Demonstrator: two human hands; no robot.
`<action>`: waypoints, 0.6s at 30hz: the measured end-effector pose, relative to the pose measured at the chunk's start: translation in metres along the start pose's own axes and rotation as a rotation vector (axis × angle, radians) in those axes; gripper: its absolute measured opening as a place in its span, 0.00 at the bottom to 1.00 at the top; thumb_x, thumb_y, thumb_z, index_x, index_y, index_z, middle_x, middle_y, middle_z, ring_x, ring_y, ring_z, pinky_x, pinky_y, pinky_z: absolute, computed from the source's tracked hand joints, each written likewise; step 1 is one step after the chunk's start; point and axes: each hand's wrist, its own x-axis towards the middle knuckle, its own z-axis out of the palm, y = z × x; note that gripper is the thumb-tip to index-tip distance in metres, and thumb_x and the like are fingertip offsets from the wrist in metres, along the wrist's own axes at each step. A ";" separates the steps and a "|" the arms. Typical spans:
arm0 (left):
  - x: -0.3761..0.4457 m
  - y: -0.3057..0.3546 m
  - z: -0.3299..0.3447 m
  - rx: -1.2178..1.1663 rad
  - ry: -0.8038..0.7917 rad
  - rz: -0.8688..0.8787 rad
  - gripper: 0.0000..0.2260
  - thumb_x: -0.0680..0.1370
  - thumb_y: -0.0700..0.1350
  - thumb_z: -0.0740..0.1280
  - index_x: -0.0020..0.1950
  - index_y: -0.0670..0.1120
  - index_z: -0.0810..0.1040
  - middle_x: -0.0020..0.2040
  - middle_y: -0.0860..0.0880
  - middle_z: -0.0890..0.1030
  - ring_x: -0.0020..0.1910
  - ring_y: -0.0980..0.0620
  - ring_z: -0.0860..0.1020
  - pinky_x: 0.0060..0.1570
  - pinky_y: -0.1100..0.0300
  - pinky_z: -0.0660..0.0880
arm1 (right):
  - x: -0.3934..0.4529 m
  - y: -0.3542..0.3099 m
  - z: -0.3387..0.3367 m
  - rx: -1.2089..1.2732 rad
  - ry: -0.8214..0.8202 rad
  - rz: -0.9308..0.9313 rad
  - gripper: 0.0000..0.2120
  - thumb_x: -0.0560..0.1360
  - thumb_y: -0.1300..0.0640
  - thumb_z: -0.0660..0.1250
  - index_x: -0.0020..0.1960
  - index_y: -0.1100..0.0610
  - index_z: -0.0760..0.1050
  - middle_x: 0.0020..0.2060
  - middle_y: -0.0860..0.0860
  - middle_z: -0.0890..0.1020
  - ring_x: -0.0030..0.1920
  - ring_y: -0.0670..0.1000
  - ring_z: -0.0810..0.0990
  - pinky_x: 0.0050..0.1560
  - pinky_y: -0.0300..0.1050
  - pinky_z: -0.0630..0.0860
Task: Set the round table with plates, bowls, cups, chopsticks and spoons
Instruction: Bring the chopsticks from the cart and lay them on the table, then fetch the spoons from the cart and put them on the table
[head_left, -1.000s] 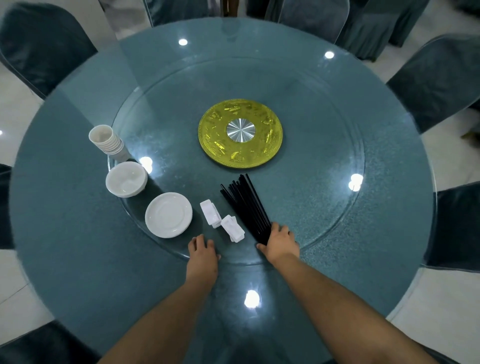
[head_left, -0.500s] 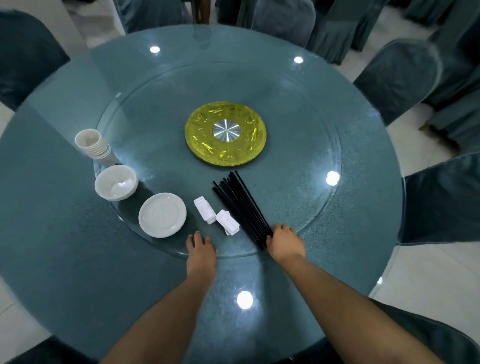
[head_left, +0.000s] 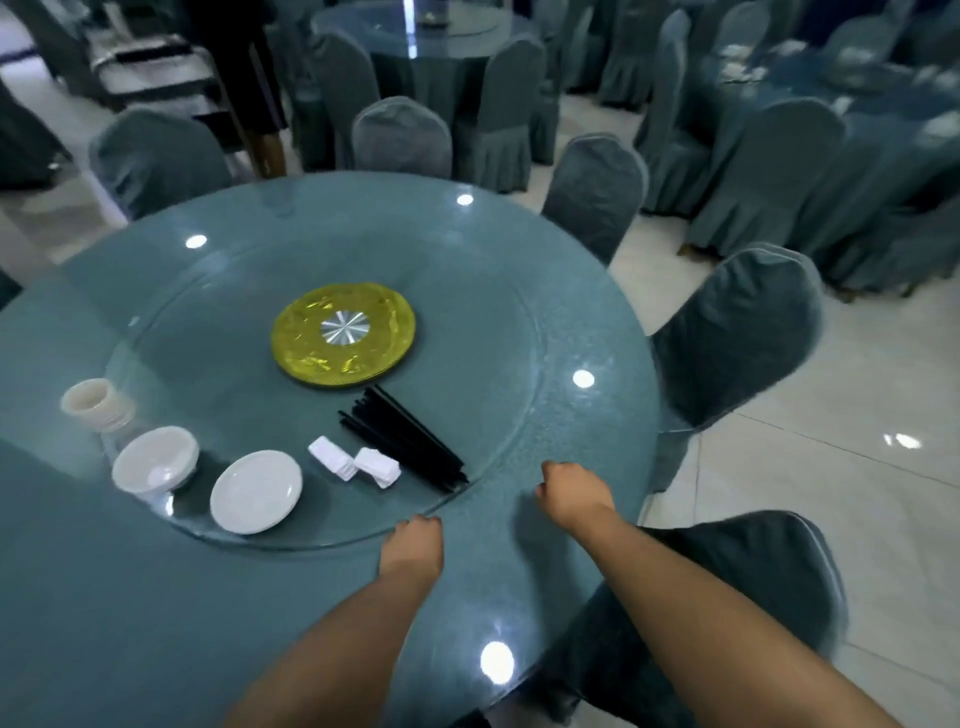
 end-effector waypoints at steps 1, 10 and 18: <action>-0.006 0.015 -0.006 0.011 0.003 0.035 0.17 0.79 0.37 0.55 0.65 0.45 0.74 0.64 0.45 0.76 0.65 0.44 0.74 0.63 0.52 0.72 | -0.013 0.013 -0.004 0.030 0.014 0.024 0.11 0.74 0.52 0.59 0.52 0.55 0.74 0.54 0.57 0.80 0.54 0.60 0.80 0.49 0.47 0.74; -0.092 0.207 -0.029 0.063 0.116 0.484 0.12 0.79 0.48 0.58 0.52 0.43 0.77 0.55 0.40 0.80 0.54 0.38 0.79 0.51 0.50 0.76 | -0.182 0.164 -0.025 0.098 0.181 0.277 0.15 0.75 0.48 0.57 0.50 0.55 0.77 0.50 0.56 0.82 0.49 0.59 0.81 0.41 0.46 0.70; -0.195 0.400 0.007 0.366 0.069 0.966 0.09 0.77 0.39 0.56 0.49 0.45 0.76 0.51 0.43 0.79 0.48 0.40 0.79 0.45 0.51 0.76 | -0.339 0.304 -0.009 0.220 0.258 0.698 0.17 0.74 0.50 0.54 0.56 0.53 0.76 0.55 0.55 0.80 0.54 0.58 0.78 0.47 0.46 0.71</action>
